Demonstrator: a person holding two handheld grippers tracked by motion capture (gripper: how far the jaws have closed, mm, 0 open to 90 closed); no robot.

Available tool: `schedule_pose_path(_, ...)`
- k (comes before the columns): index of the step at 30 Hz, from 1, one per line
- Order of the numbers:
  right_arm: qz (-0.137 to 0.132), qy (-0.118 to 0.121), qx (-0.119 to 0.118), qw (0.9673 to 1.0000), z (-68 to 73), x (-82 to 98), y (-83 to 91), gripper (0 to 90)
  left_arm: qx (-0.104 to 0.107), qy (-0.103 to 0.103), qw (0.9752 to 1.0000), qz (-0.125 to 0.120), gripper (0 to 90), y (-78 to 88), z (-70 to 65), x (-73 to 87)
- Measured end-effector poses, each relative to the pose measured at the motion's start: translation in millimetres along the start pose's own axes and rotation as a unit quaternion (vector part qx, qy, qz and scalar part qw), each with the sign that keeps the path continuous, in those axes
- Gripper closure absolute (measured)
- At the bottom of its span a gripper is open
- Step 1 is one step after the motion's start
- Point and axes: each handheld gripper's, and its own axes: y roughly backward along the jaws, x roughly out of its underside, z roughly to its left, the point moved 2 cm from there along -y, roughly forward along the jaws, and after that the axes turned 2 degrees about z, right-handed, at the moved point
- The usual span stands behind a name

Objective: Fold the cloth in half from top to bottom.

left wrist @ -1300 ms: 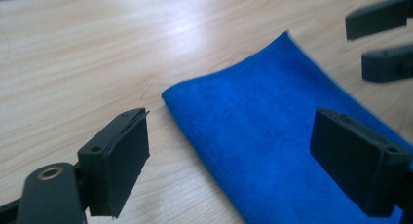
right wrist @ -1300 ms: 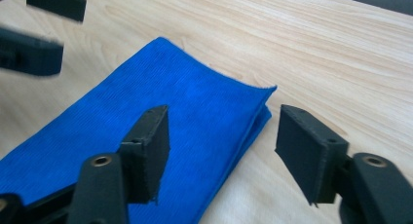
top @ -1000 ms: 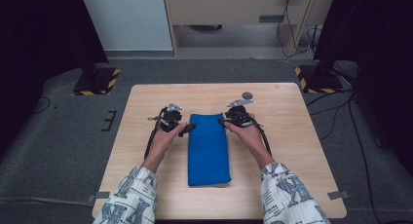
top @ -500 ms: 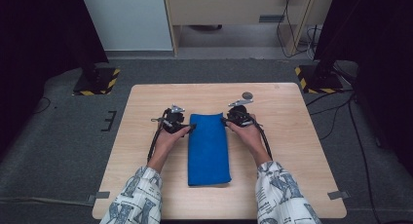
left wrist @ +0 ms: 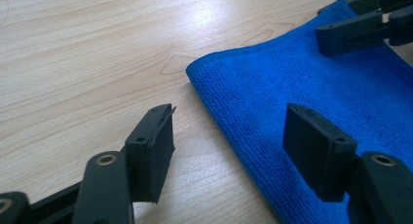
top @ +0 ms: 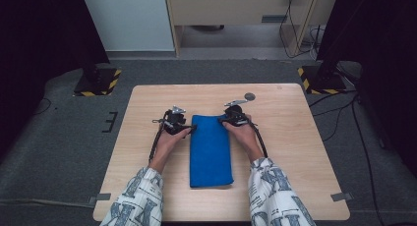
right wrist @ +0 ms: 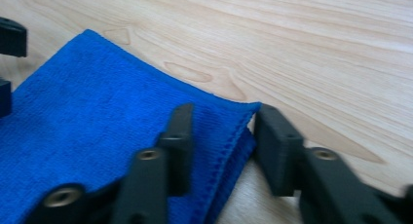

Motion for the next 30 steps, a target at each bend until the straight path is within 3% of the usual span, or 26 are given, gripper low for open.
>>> schedule_pose_path(1,0.006,0.007,-0.011,0.9999,2.6,-0.8,-0.3,77.7,0.000,-0.001,1.0000,-0.001,37.0,-0.7,-0.6,0.0)
schedule_pose_path(3,0.008,0.014,-0.017,0.9997,4.3,-0.1,-0.2,82.7,0.002,-0.001,1.0000,-0.003,38.0,-2.0,-1.4,0.0)
schedule_pose_path(7,0.003,0.007,-0.027,0.9996,3.6,2.8,1.2,84.9,-0.001,-0.003,1.0000,-0.002,39.9,-7.1,-2.6,-0.8)
schedule_pose_path(13,-0.001,0.006,-0.025,0.9997,4.2,4.1,1.7,84.8,-0.015,-0.008,0.9999,0.001,42.5,-17.8,-4.3,-4.2)
schedule_pose_path(17,-0.005,0.008,-0.022,0.9997,4.6,5.3,1.8,84.8,-0.021,0.011,0.9997,-0.009,46.2,-23.0,-2.5,-5.0)
schedule_pose_path(21,-0.003,0.013,-0.019,0.9997,5.9,5.6,2.3,85.1,-0.027,0.008,0.9996,-0.011,49.9,-25.1,-2.9,-5.9)
schedule_pose_path(23,-0.005,0.011,-0.019,0.9997,5.9,5.7,2.1,85.4,-0.021,-0.009,0.9997,-0.006,58.5,-25.0,-5.9,-5.9)
schedule_pose_path(26,-0.007,0.006,-0.021,0.9997,5.7,6.3,2.8,86.0,-0.006,-0.012,0.9999,-0.004,74.2,-25.2,-8.0,-5.6)
schedule_pose_path(28,-0.009,0.006,-0.026,0.9996,6.8,6.4,5.2,86.2,0.001,-0.003,1.0000,-0.006,82.4,-25.4,-8.1,-5.6)
schedule_pose_path(30,-0.013,0.004,-0.031,0.9994,7.7,5.2,8.3,86.2,0.006,0.004,0.9999,-0.012,83.8,-24.6,-8.4,-6.3)
